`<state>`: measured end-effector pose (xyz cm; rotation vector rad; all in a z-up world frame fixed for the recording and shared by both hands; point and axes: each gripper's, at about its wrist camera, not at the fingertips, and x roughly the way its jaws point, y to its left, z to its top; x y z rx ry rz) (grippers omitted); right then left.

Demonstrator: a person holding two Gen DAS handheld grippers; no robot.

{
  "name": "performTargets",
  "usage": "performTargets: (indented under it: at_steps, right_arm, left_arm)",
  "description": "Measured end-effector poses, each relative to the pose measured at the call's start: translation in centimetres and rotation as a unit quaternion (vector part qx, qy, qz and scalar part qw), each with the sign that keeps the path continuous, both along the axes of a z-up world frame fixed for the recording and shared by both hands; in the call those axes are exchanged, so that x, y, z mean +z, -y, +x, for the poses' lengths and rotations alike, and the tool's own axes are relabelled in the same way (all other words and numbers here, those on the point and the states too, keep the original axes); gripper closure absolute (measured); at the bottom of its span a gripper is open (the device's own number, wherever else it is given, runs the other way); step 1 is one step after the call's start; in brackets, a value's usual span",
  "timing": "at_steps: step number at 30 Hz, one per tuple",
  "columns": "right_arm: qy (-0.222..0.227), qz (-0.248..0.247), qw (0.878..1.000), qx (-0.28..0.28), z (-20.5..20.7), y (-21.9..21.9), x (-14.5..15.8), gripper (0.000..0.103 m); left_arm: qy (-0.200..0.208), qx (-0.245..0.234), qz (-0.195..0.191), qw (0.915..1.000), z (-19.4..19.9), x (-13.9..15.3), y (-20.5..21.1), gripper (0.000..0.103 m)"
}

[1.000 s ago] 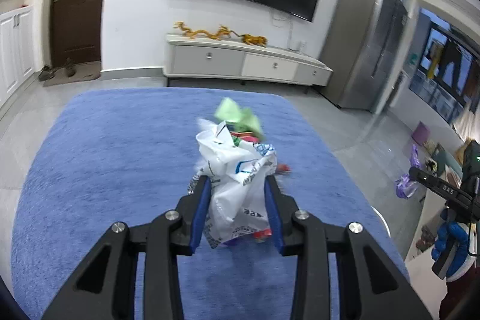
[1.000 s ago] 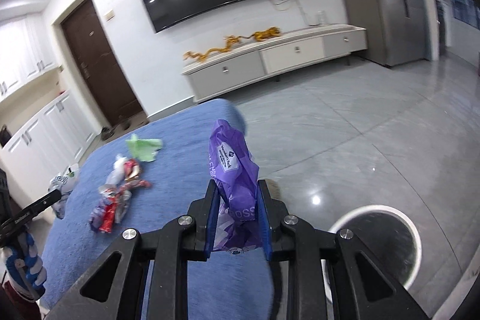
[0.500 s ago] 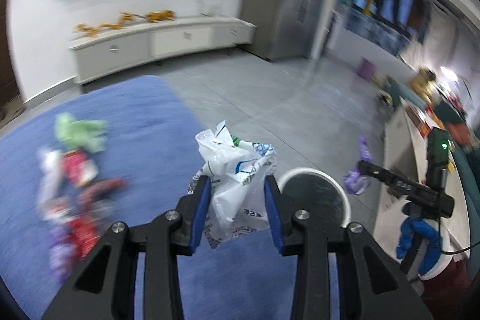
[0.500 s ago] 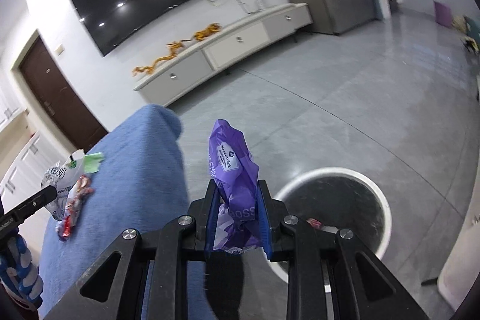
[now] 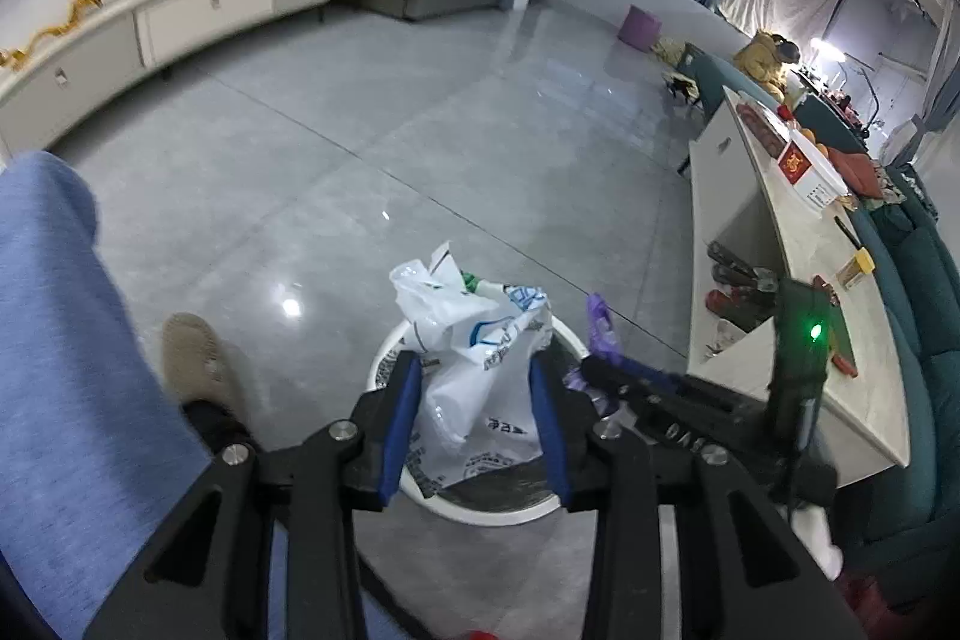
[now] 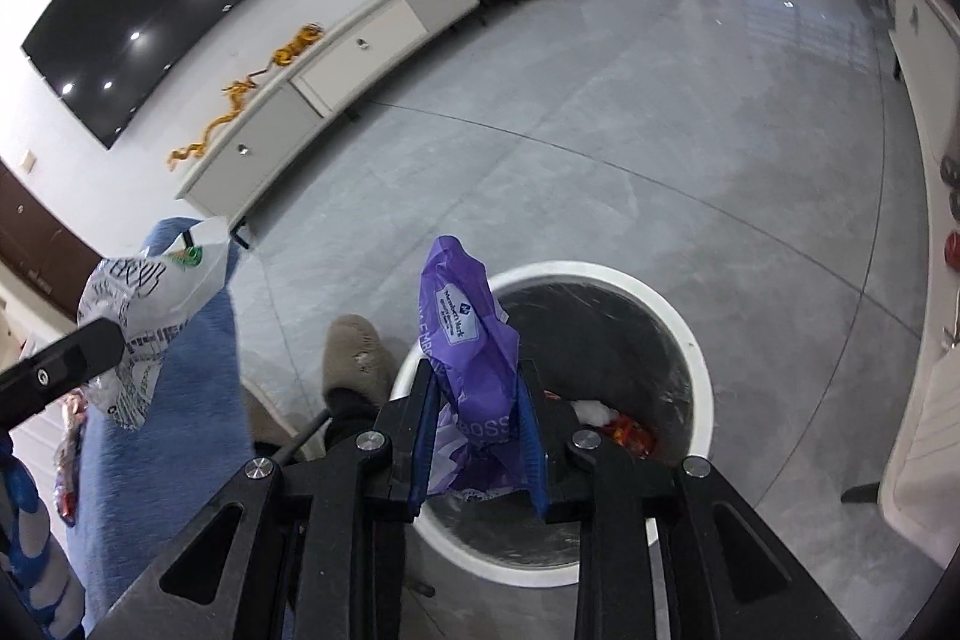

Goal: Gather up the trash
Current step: 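Carry white and purple bags over the bin and release both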

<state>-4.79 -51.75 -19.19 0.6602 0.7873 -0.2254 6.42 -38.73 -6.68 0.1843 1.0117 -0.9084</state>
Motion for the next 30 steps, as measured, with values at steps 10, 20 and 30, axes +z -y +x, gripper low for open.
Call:
performTargets:
  at_steps: [10, 20, 30]
  right_arm:
    - [-0.025, 0.009, 1.0, -0.015, -0.1, 1.4, -2.1, 0.061]
    - [-0.006, -0.013, 0.999, -0.036, -1.5, 1.6, 0.3, 0.061]
    - [0.034, -0.055, 0.997, -0.032, -3.4, -1.1, 5.2, 0.06]
  left_arm:
    - [-0.042, -0.002, -0.002, 0.9991, 0.6, -2.3, 3.7, 0.048]
    - [0.023, 0.005, -0.013, 0.9996, -1.7, 0.6, 2.2, 0.048]
    - [0.096, 0.021, -0.034, 0.9946, -5.0, 5.4, -4.3, 0.048]
